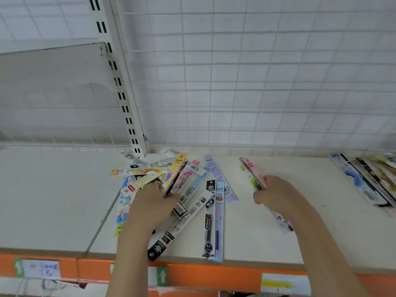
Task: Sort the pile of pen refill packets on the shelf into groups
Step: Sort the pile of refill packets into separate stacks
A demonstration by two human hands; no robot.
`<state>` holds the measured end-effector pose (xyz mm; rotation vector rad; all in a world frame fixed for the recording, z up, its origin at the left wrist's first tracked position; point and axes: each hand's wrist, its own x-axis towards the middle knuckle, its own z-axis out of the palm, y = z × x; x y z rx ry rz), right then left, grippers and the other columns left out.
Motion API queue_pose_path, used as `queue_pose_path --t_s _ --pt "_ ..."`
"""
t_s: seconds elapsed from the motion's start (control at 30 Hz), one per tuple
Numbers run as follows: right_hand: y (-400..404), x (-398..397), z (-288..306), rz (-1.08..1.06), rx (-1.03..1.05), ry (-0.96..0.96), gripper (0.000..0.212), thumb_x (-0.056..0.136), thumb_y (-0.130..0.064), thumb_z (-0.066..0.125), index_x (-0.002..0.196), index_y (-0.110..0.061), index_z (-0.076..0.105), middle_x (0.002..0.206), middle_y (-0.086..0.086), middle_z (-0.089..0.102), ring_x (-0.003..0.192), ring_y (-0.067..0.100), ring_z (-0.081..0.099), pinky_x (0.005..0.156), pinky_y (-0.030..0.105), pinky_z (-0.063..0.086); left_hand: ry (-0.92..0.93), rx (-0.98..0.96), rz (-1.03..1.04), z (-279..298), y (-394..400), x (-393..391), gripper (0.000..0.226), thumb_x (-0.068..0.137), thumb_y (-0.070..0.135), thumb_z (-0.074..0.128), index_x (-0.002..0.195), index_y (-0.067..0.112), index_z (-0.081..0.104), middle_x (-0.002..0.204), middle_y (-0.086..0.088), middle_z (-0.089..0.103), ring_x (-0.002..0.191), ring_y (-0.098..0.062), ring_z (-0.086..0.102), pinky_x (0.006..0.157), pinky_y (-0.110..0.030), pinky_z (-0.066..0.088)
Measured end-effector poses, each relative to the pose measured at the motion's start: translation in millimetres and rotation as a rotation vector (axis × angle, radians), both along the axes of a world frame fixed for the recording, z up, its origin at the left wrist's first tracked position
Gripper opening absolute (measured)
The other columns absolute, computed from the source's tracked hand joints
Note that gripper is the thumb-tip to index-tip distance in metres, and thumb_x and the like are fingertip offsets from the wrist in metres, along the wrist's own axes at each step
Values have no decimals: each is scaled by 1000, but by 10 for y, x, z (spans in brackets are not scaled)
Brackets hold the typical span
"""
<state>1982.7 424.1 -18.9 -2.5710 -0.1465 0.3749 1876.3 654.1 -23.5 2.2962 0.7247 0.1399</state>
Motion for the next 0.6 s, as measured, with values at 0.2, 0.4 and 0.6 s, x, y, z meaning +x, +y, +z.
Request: queue_pose_path --t_s 0.2,0.4,0.6 --pt "119 94 -45 -9 47 -86 19 82 -21 57 74 -13 42 63 3 51 54 22 48 49 27 33 -67 20 -6 -23 -83 -48 34 89 33 57 64 15 41 61 0 45 57 -13 44 49 -26 29" --pt "485 221 -78 69 77 -81 16 88 -23 48 76 -13 51 70 8 62 59 25 60 60 28 47 -176 38 67 42 -85 -139 39 89 27 55 59 17 33 54 3 39 52 -14 39 49 -27 27" --pt "764 453 -104 86 -26 -110 30 85 -33 62 71 -13 45 69 0 49 74 25 53 65 28 40 -199 14 135 116 -60 -169 37 90 29 55 62 14 35 56 0 42 53 -15 40 49 -25 27"
